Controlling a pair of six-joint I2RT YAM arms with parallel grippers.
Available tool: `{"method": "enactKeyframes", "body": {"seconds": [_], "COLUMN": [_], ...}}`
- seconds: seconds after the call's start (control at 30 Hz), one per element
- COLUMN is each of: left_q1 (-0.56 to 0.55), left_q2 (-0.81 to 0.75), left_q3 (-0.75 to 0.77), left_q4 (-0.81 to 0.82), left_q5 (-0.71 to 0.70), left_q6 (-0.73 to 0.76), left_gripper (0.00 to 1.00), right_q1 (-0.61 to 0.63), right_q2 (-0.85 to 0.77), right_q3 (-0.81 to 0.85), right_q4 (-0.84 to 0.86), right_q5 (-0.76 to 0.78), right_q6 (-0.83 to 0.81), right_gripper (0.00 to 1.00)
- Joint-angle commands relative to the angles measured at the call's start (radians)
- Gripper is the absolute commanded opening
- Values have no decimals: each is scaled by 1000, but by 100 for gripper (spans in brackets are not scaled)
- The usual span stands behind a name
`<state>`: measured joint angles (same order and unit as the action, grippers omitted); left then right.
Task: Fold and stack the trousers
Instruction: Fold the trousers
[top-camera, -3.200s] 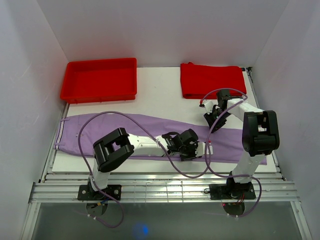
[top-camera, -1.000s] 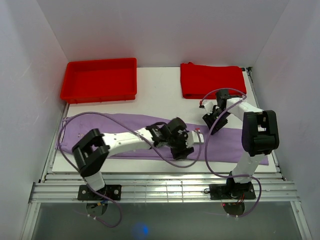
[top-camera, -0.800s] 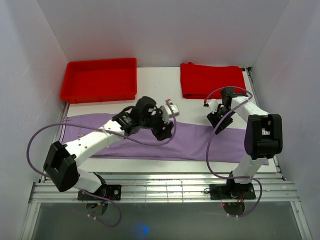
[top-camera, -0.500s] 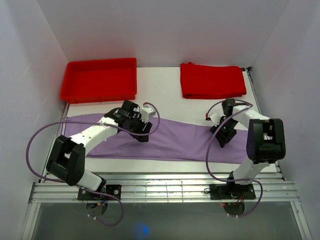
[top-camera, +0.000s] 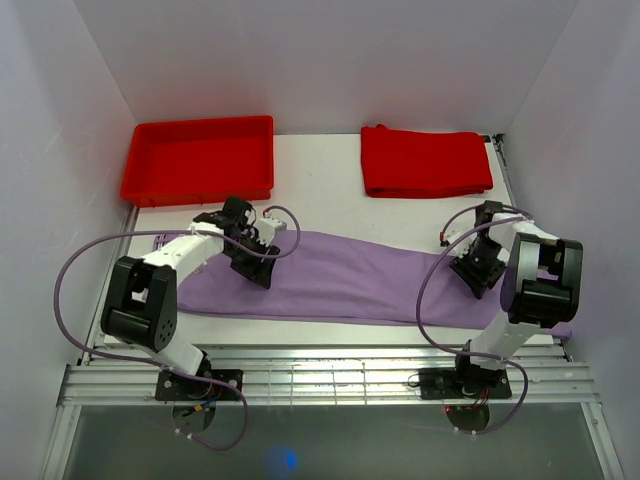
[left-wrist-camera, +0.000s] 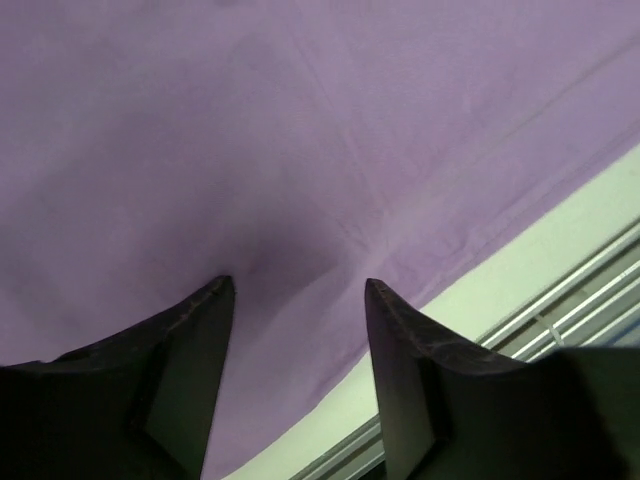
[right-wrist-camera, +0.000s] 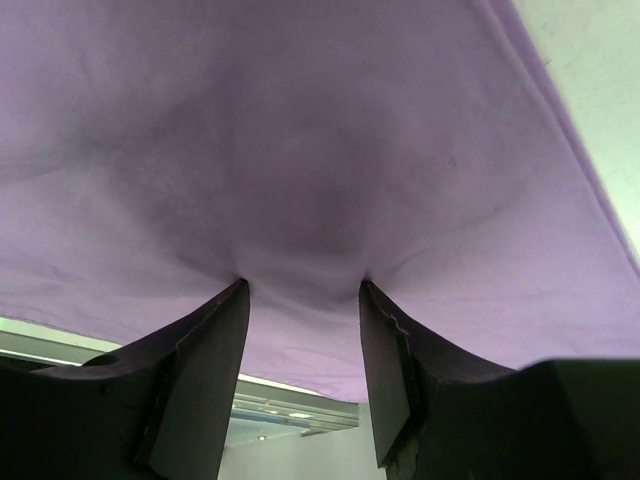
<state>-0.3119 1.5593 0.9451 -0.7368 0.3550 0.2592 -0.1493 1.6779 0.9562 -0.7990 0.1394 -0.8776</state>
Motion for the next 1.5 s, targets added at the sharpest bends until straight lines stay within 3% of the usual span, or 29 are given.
{"method": "enactKeyframes", "body": {"seconds": [0.0,0.13,0.23,0.37,0.53,0.6,0.77,0.9,1.1,1.37,1.47], "left_q1": [40,72,92,146,204,233,284,293,293,293,292], "left_q2": [-64,-33,85,286,370,377,360,303,125,-174,-235], "left_q3": [116,277,391,530,483,465,426,393,236,-90,-186], "left_q4": [-91,-58,2,-13,52,68,73,50,57,275,274], "left_q5": [130,156,135,139,160,229,355,442,480,391,362], "left_q6": [211,305,311,313,363,422,523,595,704,868,968], "left_gripper": [67,72,72,67,68,69,65,33,3,0,0], "right_q1": [16,132,256,372,510,565,678,712,715,722,722], "right_q2": [62,48,110,267,436,492,589,594,523,523,468], "right_q3": [56,313,438,741,963,1013,1041,1009,949,987,954], "right_q4": [-9,-141,-169,-232,-212,-183,-131,-51,64,34,43], "right_q5": [-33,-271,-339,-376,-437,-458,-486,-518,-604,-719,-747], "right_q6": [-75,-28,52,143,221,236,246,288,335,338,335], "right_gripper": [54,57,57,54,53,52,50,48,49,49,47]}}
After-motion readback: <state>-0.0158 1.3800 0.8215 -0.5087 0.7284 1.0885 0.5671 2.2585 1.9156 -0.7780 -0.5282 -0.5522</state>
